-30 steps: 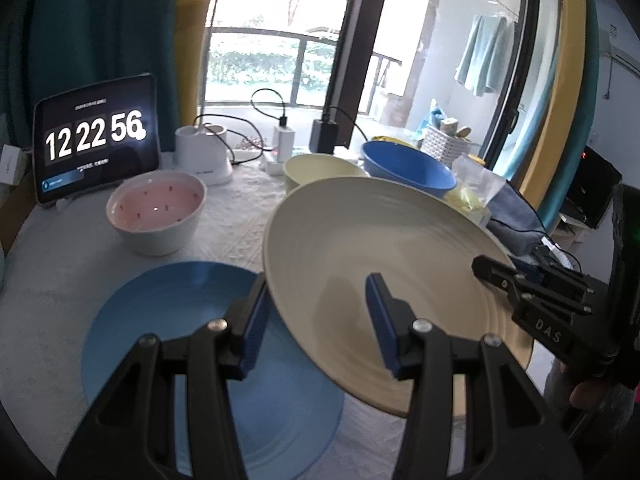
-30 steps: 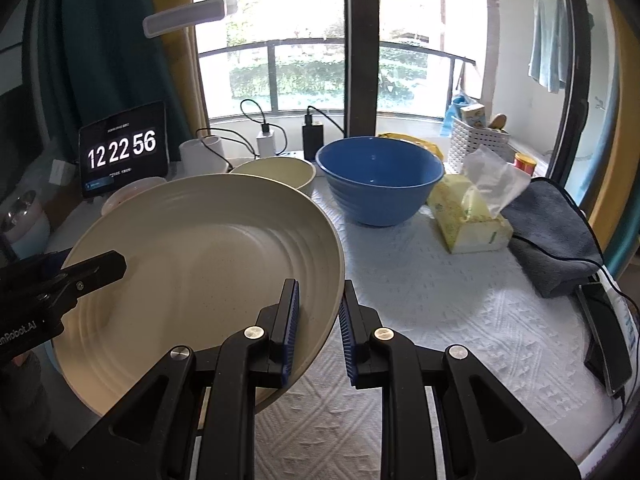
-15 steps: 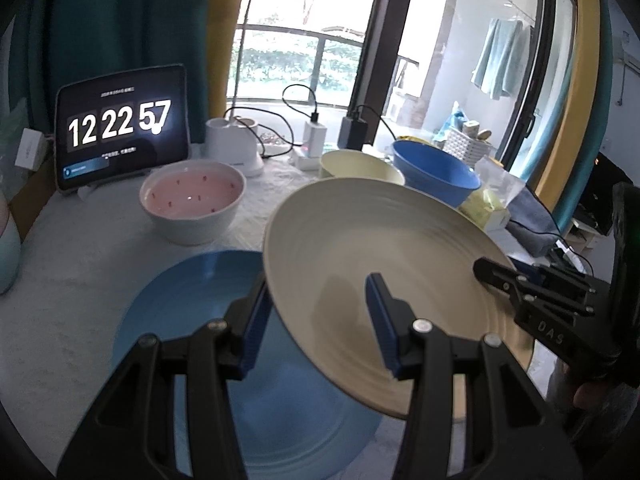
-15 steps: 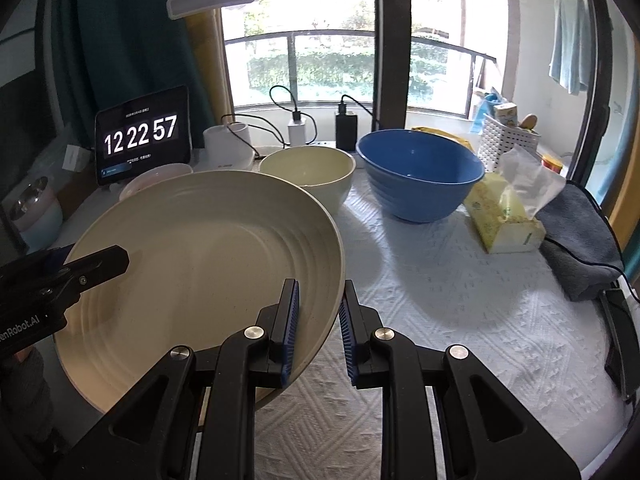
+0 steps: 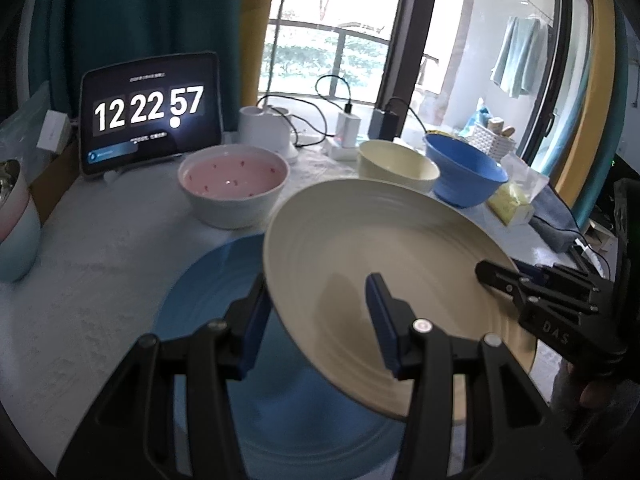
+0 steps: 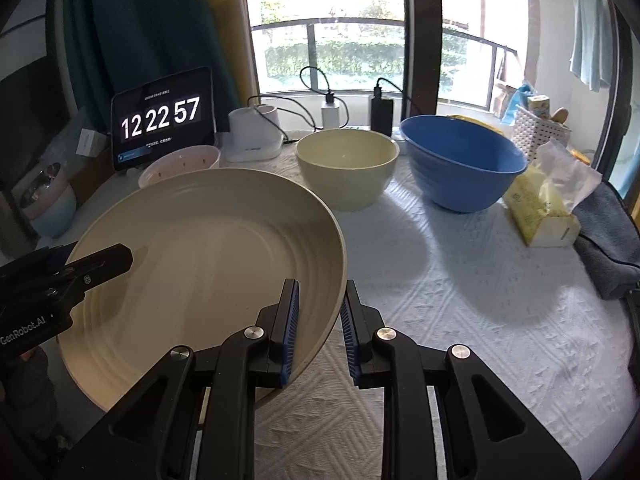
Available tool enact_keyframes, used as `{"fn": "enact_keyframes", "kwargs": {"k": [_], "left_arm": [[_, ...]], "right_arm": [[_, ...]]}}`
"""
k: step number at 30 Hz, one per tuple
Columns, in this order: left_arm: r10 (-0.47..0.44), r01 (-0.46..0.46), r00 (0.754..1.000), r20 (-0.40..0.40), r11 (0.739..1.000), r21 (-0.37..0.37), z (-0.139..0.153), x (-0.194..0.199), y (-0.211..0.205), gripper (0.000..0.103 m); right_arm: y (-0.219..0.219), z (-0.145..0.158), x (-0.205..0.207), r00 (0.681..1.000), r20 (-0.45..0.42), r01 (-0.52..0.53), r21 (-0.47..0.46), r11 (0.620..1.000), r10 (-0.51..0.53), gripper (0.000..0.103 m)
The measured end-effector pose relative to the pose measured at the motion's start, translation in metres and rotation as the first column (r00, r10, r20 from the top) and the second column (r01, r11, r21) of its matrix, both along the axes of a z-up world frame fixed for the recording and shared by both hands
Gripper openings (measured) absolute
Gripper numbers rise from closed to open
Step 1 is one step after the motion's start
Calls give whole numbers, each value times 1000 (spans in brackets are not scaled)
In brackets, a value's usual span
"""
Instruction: Organize plates and bowls
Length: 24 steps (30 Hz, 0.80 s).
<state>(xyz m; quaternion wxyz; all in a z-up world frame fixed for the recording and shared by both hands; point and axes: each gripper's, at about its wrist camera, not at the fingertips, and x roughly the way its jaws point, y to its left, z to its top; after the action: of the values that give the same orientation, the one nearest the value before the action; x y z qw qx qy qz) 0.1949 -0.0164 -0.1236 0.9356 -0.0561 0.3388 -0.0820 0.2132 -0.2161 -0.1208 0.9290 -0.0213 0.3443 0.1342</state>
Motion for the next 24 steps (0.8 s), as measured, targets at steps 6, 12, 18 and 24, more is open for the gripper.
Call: {"fn": "enact_keyframes", "kwargs": {"k": [6, 12, 18, 24], "left_arm": [[36, -36, 999, -18, 999, 27, -8, -1, 13, 49], [73, -71, 997, -24, 995, 75, -15, -4, 21, 49], [91, -88, 996, -23, 988, 125, -21, -8, 27, 50], [100, -95, 995, -26, 983, 159, -21, -13, 32, 50]], "right_arm": [[14, -8, 3, 999, -26, -33, 6, 999, 34, 25], [31, -20, 7, 997, -51, -62, 7, 998, 63, 26], [42, -28, 9, 994, -69, -86, 6, 996, 86, 27], [50, -29, 7, 992, -77, -105, 2, 994, 105, 27]]}}
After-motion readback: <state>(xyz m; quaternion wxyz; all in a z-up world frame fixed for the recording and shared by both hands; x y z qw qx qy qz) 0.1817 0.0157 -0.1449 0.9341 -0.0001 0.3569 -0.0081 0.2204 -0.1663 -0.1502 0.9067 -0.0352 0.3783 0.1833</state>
